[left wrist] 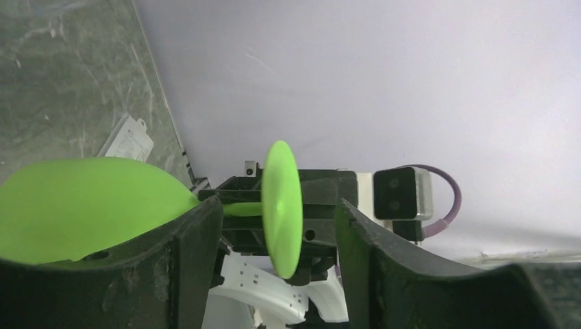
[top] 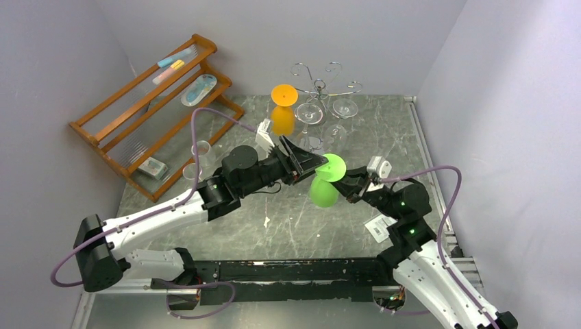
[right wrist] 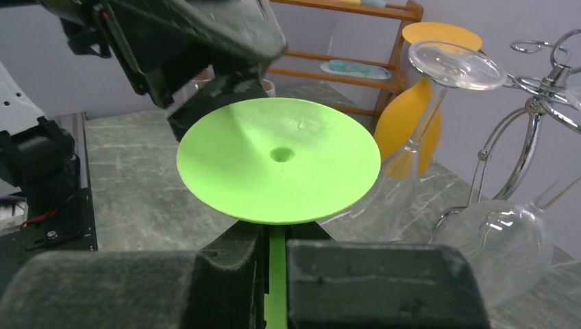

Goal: Place the wine glass upside down on the wine glass rack

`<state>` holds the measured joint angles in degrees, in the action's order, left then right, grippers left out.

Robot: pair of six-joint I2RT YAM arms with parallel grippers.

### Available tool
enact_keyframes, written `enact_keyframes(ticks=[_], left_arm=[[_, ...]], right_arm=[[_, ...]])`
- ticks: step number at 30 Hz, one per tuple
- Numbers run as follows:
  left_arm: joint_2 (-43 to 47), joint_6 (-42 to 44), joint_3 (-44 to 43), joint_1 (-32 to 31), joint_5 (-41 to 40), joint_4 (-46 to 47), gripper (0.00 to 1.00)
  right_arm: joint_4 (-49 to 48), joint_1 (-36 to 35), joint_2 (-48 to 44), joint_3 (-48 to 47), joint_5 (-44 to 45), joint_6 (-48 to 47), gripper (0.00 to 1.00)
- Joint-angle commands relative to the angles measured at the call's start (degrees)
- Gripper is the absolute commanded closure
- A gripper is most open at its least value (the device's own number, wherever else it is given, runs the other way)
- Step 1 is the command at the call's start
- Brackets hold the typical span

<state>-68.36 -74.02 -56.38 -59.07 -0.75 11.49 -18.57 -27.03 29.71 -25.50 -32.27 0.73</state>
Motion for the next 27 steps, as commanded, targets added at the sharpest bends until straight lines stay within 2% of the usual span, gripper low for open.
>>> enact_keyframes(ticks=[1, 3, 6, 8, 12, 15, 17, 20, 23, 27], left_arm=[[-1.71, -0.69, -1.36, 1.54, 9.08, 4.20, 0.36], [-1.40, 0.62, -1.87, 2.14, 8.98, 1.41, 0.39], [-1.07, -0.02, -0.50, 3.78, 11.14, 3.21, 0.47], [-1.63, -1.08, -0.42, 4.87, 13.49, 4.05, 0.57], [-2.80, -2.45, -0.81, 5.19, 17.48, 5.01, 0.92], [-2.40, -1.47, -1.18, 5.23, 18.62, 5.40, 0.95], [-1.65, -0.21, -1.74, 5.27, 17.97, 3.88, 0.95], [-0.34, 0.38, -1.08, 5.22, 16.54, 3.20, 0.95], [0.51, 0.76, -0.65, 5.28, 15.78, 3.47, 0.95], [1.91, 2.33, -0.62, 5.26, 13.12, 1.08, 0.95]], right_arm=[[-3.55, -0.33, -0.76, -0.04, -2.46, -0.82, 1.00], [-5.51, -0.26, -0.67, 0.75, -3.04, 0.23, 1.00], [-6.11, -0.31, -0.37, 0.49, -4.32, 0.49, 1.00], [-5.78, -0.31, -0.42, -0.04, -5.12, 0.76, 1.00], [-4.95, -0.31, 0.17, -0.89, -6.53, 1.11, 1.00], [-2.19, -0.31, 0.81, -1.68, -6.44, 0.77, 1.00], [0.23, -0.31, 0.96, -2.71, -5.62, 1.75, 0.87], [4.02, -0.33, 0.68, -5.19, -2.65, 6.79, 0.50], [7.17, -0.31, -1.14, -6.38, -2.04, 9.92, 0.40], [12.49, -0.31, -7.77, -5.07, -1.98, 12.47, 0.35]])
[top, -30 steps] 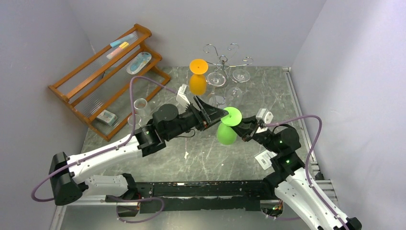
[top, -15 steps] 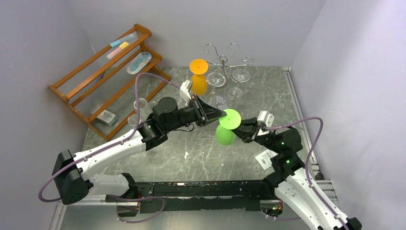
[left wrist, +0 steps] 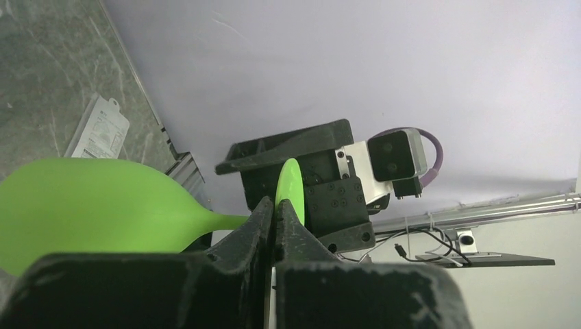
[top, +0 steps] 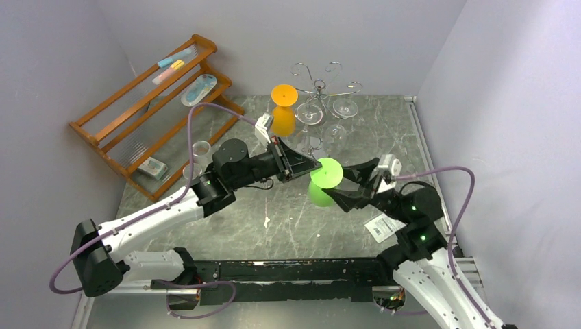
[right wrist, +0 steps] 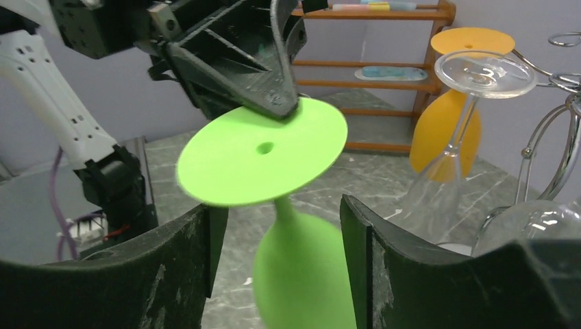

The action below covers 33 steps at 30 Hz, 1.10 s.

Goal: Place the wine glass upside down on the wine glass rack

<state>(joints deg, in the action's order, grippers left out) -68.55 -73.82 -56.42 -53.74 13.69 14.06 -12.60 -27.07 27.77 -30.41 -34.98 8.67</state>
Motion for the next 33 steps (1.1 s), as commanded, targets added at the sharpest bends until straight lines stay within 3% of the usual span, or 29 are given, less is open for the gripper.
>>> enact_keyframes(ticks=[1, 4, 7, 10, 15, 18, 26, 27, 33], left_arm=[[2.48, 2.51, -0.61, -0.06, -1.88, -1.75, 0.95], [2.72, 4.63, -1.91, -0.06, -3.25, -3.68, 0.95], [3.01, 6.47, -2.20, -0.10, -3.90, -4.18, 0.95], [3.44, 8.55, -2.38, -0.12, -4.20, -5.08, 0.95], [4.80, 9.69, -1.79, -0.14, -4.61, -4.91, 0.95], [4.92, 10.90, -3.06, -0.14, -5.09, -7.13, 0.95], [2.94, 9.86, -3.39, -1.11, -4.79, -5.79, 0.95], [2.71, 9.50, -3.26, -1.39, -4.92, -5.16, 0.95], [0.30, 9.34, -4.96, -5.08, -8.40, -6.59, 0.95]], right_arm=[[7.79, -0.28, -7.52, 0.34, 0.15, 5.95, 0.34], [12.03, -0.24, -11.45, -0.43, 1.01, 11.32, 0.32], [16.05, -0.25, -13.36, -3.30, 9.73, 21.08, 0.32], [17.98, -0.26, -13.37, -5.84, 14.32, 32.92, 0.38], [22.10, -0.26, -10.51, -9.26, 18.63, 47.58, 0.39], [27.68, -0.19, -6.20, -13.33, 20.31, 52.09, 0.39], [26.30, -0.18, 0.65, -15.78, 14.24, 51.83, 0.39], [27.75, -0.18, 1.18, -16.07, 14.01, 51.68, 0.41], [24.37, -0.24, 2.57, -13.25, 7.89, 54.82, 0.78]])
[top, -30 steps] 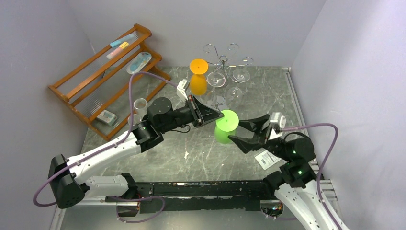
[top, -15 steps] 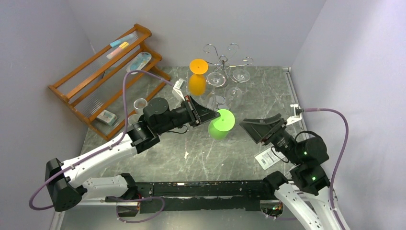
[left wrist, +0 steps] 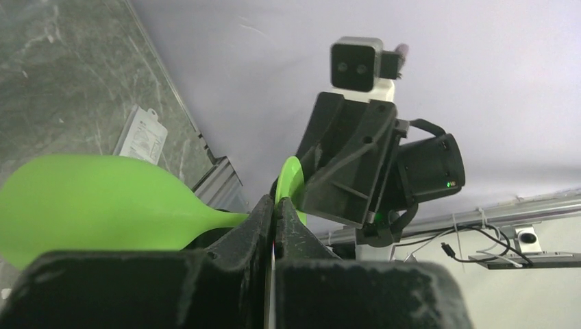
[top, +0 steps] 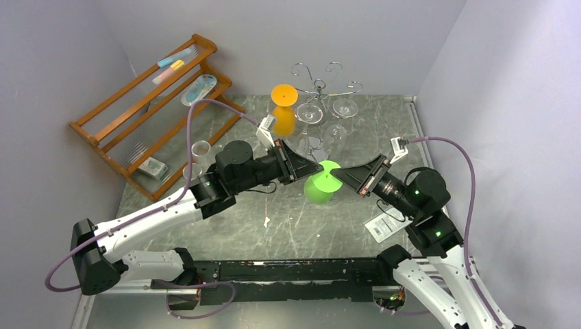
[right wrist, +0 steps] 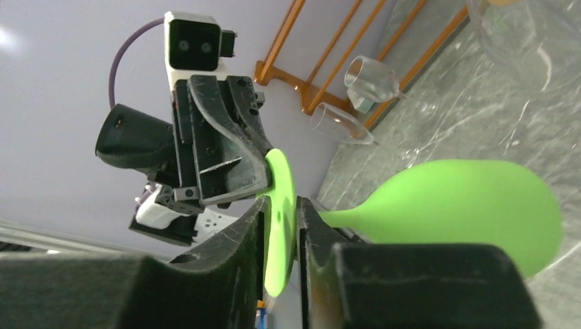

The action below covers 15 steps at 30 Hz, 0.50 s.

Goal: Place the wine glass upside down on the wine glass rack

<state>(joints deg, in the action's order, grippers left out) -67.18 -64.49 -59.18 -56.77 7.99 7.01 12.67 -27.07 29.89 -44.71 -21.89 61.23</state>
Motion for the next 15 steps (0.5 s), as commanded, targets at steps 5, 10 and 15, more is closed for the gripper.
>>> enact_keyframes(ticks=[5, 10, 15], left_arm=[[-2.07, -0.64, -1.38, -2.22, -3.53, 1.61, 0.94], [0.84, 0.13, 0.19, -2.21, -9.77, -0.10, 0.53], [4.16, 2.29, 0.76, -2.20, -14.85, -0.81, 0.30]], right_arm=[[-1.25, -0.26, 0.93, 0.25, -4.41, 2.37, 1.00], [2.40, -0.32, 2.60, -3.57, 4.15, -0.43, 1.00], [6.42, -0.35, 0.72, -5.00, 14.04, -1.86, 1.00]])
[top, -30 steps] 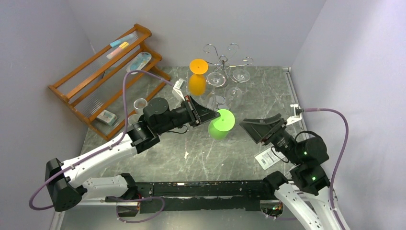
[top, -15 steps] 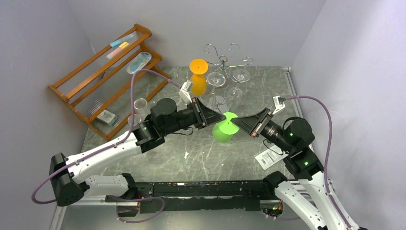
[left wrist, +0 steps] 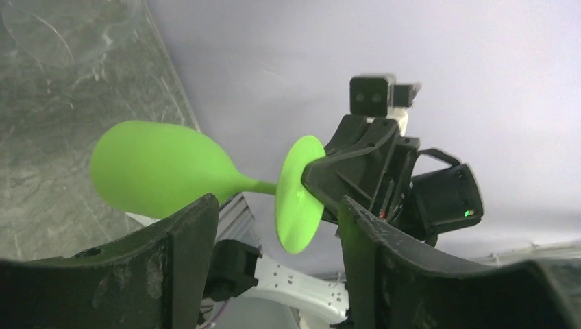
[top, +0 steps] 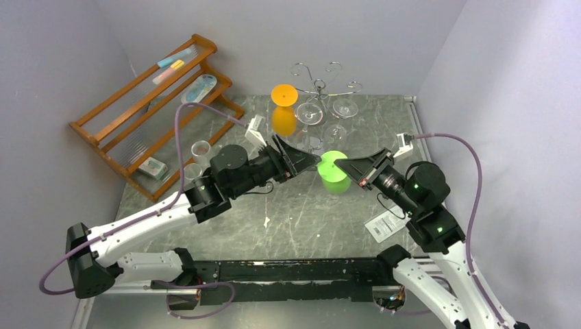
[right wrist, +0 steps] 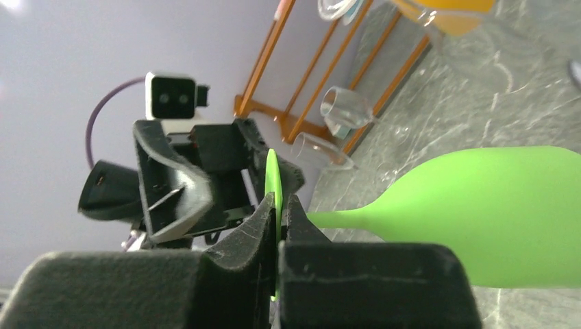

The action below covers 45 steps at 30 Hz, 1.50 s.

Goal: Place the wine glass upside down on the wine glass rack

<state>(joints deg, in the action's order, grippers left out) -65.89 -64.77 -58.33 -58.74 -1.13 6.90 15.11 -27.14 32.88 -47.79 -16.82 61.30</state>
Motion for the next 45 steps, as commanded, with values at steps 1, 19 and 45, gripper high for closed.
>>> enact_keyframes(ticks=[1, 19, 45], left_arm=[[2.95, 4.47, -1.03, -0.26, -6.14, -1.94, 0.28], [14.76, 22.86, -3.25, -0.23, -16.38, -18.82, 0.21], [10.00, 34.29, -5.37, -0.23, -23.14, -21.35, 0.16]], right_arm=[[5.20, -0.26, -3.27, -2.40, 10.96, -2.46, 1.00], [5.48, -0.30, 10.43, -26.67, 31.27, -21.99, 1.00], [-12.57, 8.59, 44.98, -40.44, 35.80, -33.68, 1.00]])
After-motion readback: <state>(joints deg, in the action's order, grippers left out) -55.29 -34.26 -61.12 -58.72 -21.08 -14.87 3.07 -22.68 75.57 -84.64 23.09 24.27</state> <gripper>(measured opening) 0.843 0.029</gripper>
